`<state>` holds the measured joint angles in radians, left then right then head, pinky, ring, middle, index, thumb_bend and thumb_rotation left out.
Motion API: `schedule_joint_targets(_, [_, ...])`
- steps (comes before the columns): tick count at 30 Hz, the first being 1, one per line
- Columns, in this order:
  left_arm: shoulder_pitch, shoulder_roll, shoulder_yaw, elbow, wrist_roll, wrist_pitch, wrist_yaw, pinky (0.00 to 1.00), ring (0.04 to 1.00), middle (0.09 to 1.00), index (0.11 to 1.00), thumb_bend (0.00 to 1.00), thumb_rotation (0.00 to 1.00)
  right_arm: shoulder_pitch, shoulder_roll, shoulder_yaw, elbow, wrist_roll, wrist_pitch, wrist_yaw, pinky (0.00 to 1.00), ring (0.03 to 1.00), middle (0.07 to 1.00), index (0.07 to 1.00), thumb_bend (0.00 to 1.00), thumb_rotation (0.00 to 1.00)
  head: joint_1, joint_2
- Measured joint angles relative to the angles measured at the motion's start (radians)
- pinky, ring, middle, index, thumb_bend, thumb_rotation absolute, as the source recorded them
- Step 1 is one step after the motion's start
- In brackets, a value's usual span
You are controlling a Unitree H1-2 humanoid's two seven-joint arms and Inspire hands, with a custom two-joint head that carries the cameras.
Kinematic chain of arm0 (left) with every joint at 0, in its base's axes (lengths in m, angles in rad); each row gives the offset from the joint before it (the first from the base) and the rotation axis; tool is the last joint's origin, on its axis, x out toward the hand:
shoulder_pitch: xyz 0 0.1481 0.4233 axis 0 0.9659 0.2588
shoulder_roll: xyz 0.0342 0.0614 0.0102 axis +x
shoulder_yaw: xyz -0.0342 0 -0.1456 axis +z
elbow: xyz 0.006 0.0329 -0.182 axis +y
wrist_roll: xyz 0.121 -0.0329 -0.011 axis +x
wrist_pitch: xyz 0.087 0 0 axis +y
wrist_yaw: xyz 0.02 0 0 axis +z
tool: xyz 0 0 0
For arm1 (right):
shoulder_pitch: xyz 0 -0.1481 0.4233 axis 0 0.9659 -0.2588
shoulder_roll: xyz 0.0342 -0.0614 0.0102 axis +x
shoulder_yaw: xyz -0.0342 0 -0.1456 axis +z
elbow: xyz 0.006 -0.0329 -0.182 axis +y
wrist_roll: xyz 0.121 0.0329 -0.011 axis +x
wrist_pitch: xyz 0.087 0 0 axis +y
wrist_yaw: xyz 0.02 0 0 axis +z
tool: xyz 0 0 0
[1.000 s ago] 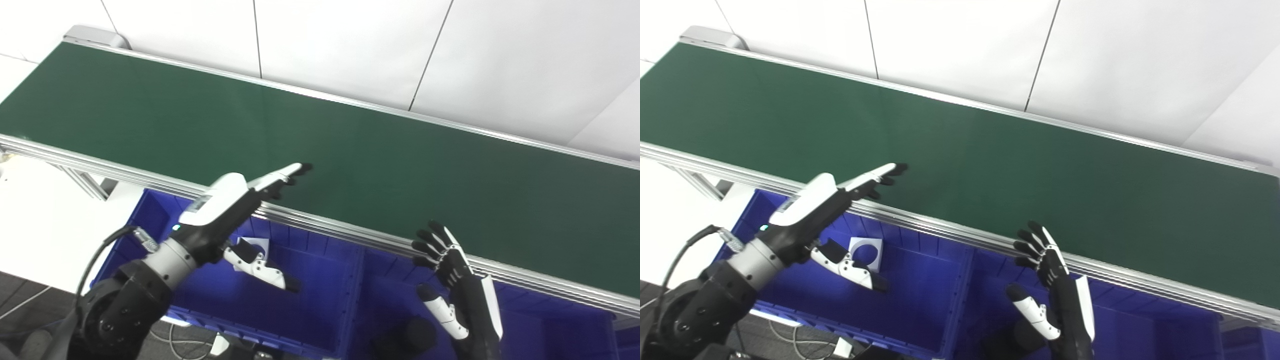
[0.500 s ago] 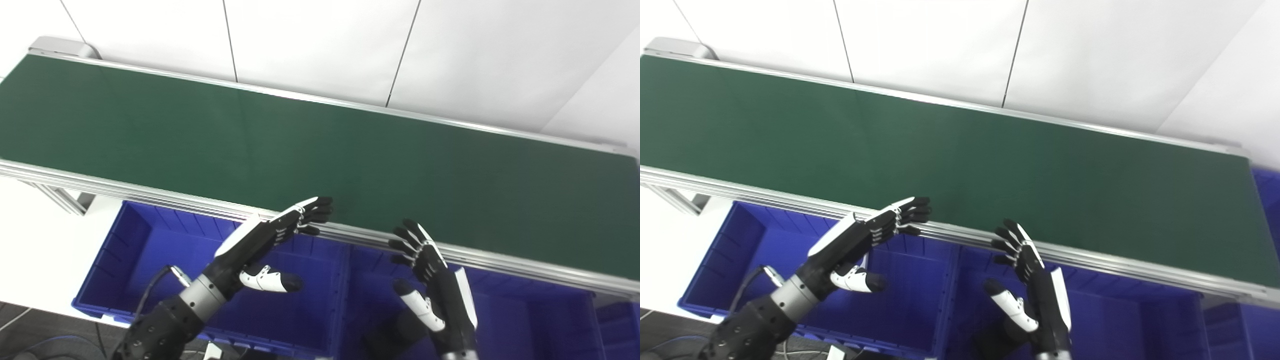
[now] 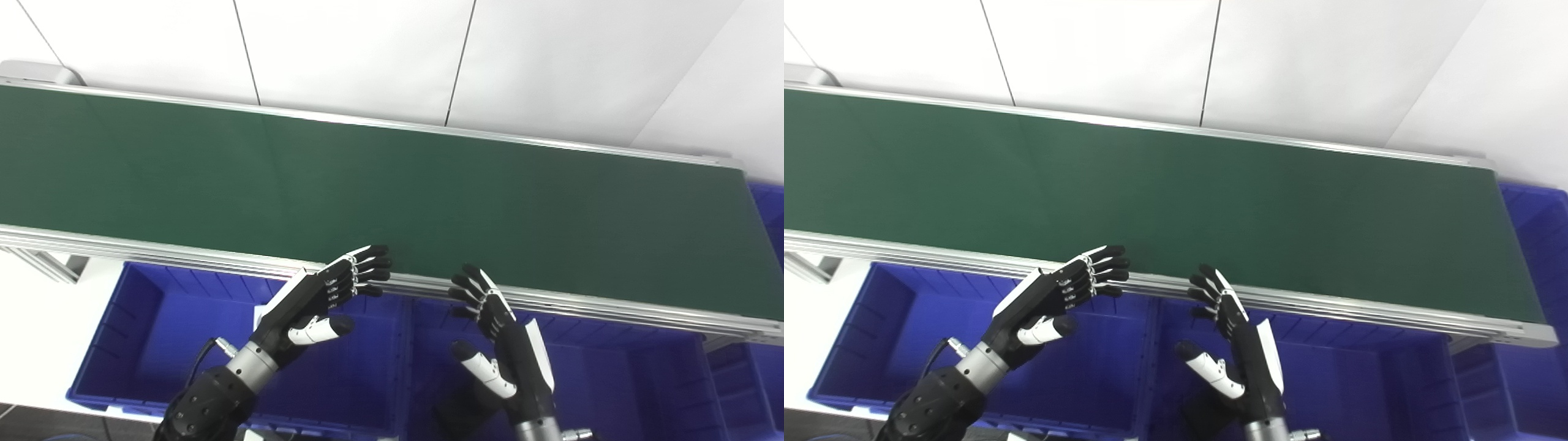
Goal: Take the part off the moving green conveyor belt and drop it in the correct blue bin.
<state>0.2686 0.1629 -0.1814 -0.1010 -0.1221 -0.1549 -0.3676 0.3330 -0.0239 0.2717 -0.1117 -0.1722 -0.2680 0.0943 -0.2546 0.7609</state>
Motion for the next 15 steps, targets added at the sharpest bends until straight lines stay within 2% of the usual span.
schedule_joint_targets(10, [-0.009, 0.0, 0.03, 0.051, 0.004, -0.055, 0.006, 0.8, 0.852, 0.866, 0.887, 0.93, 0.58, 0.0, -0.001, 0.003, 0.0, -0.01, 0.0, 0.003, 0.76, 0.852, 0.882, 0.925, 0.89, 0.64, 0.0, 0.0])
schedule_joint_targets(15, [-0.009, 0.003, 0.034, 0.051, 0.008, -0.057, 0.012, 0.82, 0.863, 0.875, 0.893, 0.91, 0.54, 0.0, 0.0, 0.008, 0.0, -0.018, 0.0, 0.005, 0.76, 0.853, 0.882, 0.924, 0.89, 0.63, -0.008, 0.0])
